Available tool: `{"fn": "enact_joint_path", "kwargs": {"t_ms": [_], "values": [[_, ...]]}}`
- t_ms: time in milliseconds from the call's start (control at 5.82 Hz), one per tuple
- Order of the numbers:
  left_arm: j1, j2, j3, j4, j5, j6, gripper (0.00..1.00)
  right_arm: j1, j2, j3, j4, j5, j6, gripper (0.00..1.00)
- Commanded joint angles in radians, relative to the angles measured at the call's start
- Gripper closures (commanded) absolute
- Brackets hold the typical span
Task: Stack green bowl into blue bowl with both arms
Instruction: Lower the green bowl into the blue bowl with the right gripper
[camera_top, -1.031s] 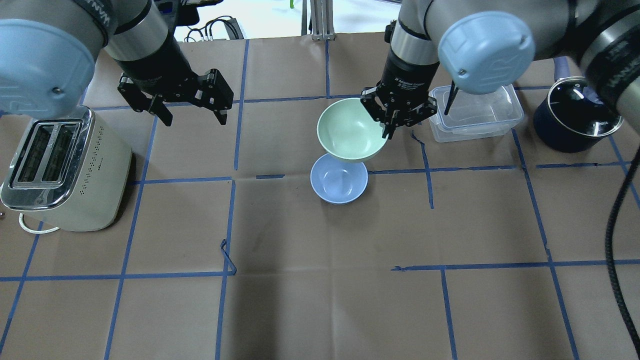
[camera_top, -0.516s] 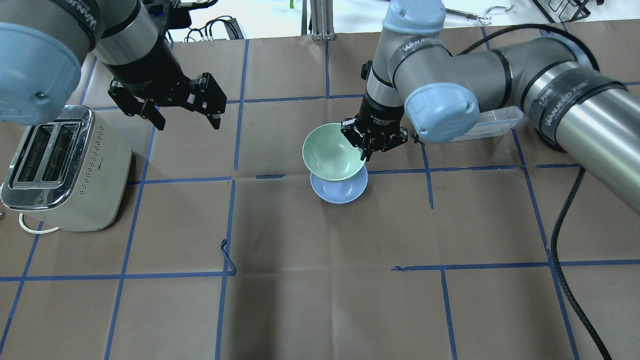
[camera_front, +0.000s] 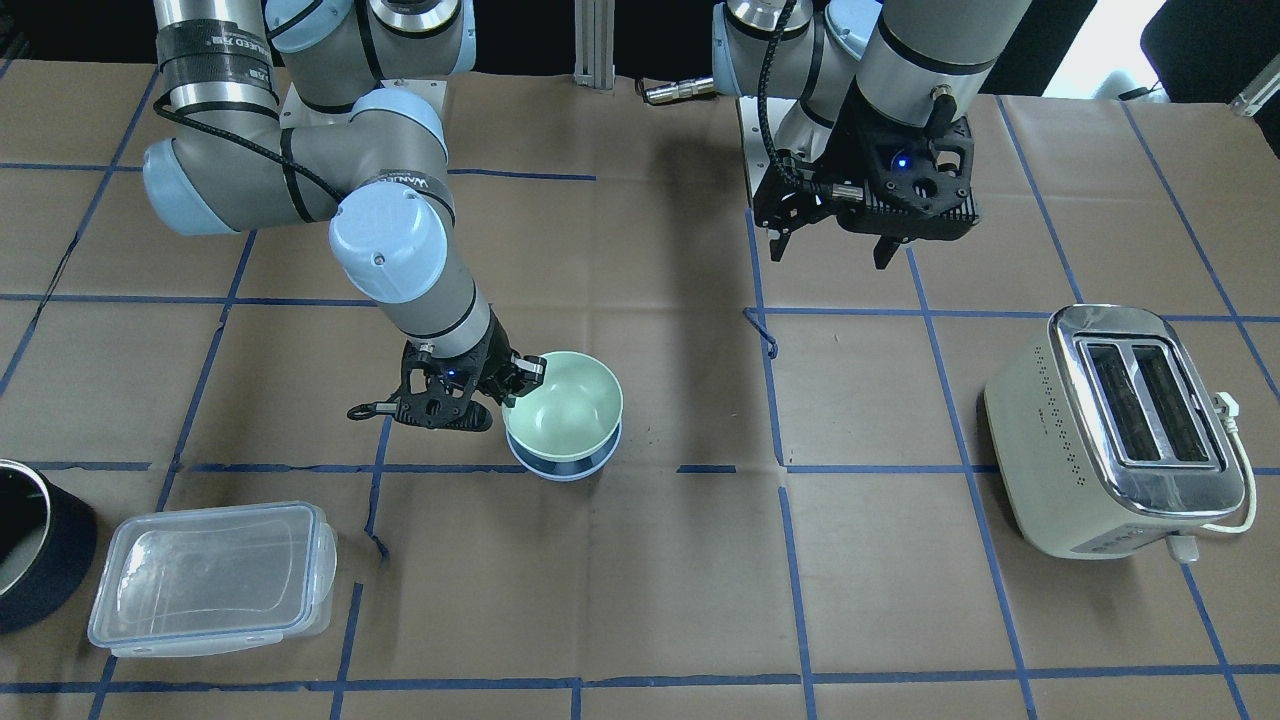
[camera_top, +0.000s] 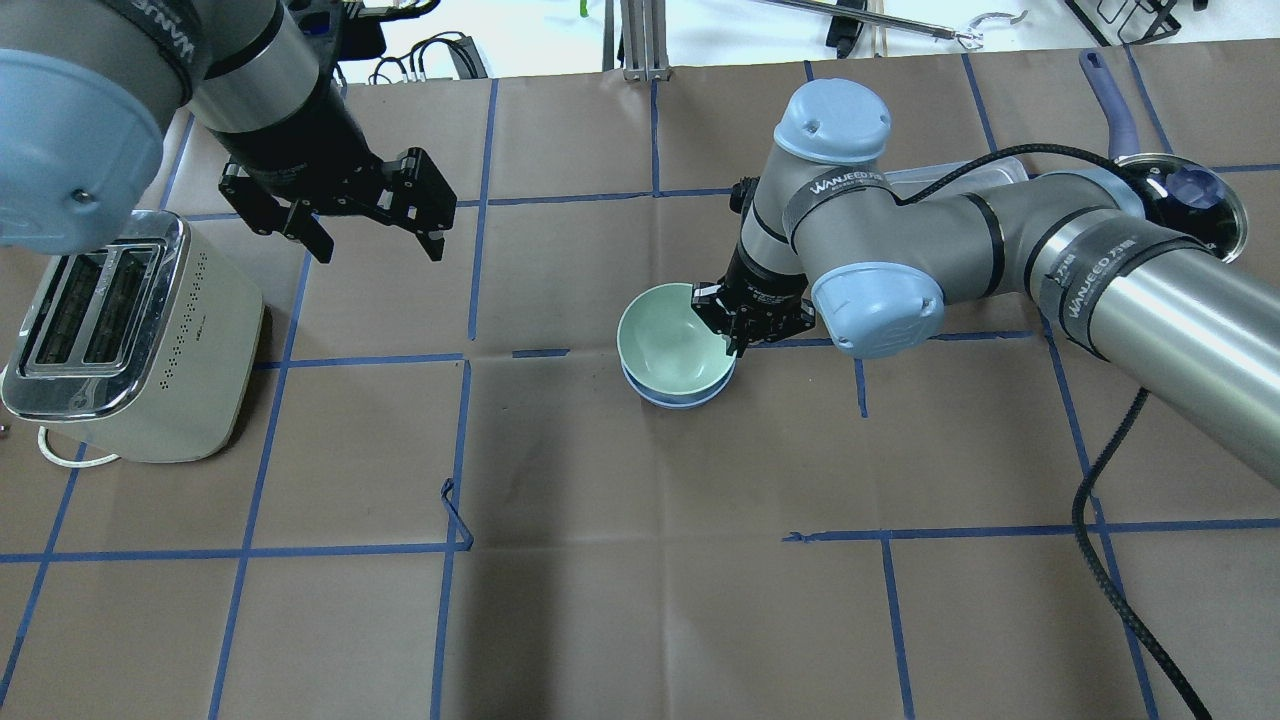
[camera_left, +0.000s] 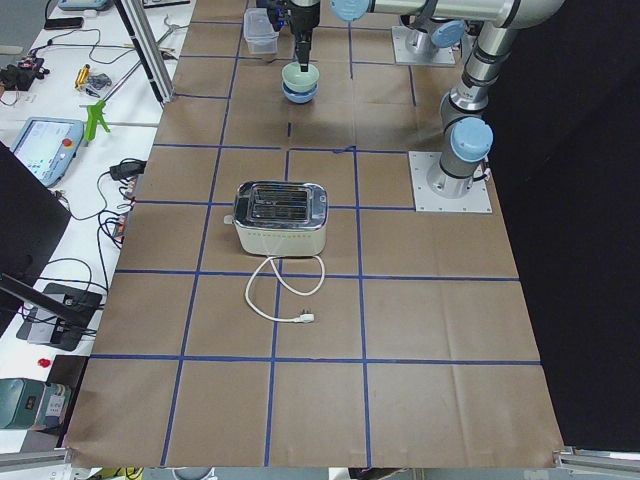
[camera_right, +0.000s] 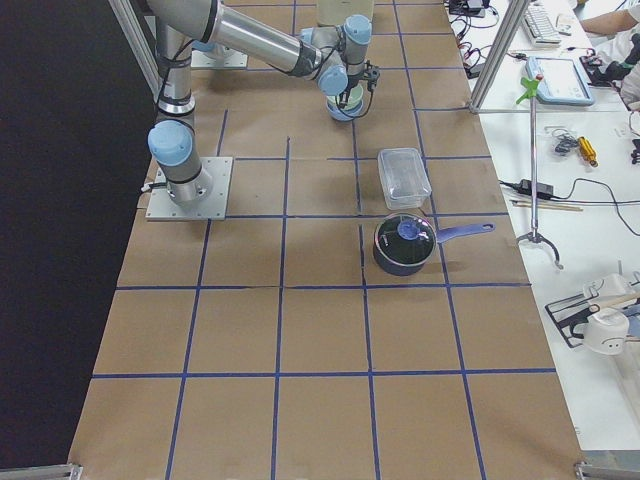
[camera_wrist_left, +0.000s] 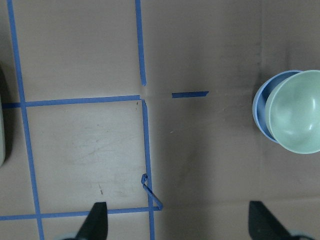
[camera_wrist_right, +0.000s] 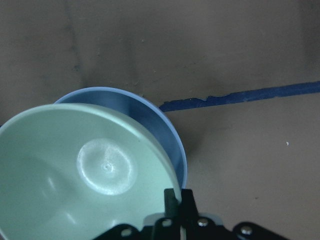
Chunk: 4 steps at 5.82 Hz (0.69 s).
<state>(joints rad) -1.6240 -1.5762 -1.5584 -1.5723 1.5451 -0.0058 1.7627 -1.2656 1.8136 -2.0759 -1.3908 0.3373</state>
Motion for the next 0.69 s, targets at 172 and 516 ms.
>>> {"fn": "enact_joint_path", "kwargs": {"t_ms": [172,516], "values": [[0.0,0.002,0.0,0.0,0.004,0.001,0.01,-0.002,-0.011,-0.034,0.003,-0.004,0.005,0.0],[0.001,0.002,0.0,0.0,0.003,0.001,0.02,-0.032,-0.052,-0.237,0.267,-0.02,0.005,0.0]]}}
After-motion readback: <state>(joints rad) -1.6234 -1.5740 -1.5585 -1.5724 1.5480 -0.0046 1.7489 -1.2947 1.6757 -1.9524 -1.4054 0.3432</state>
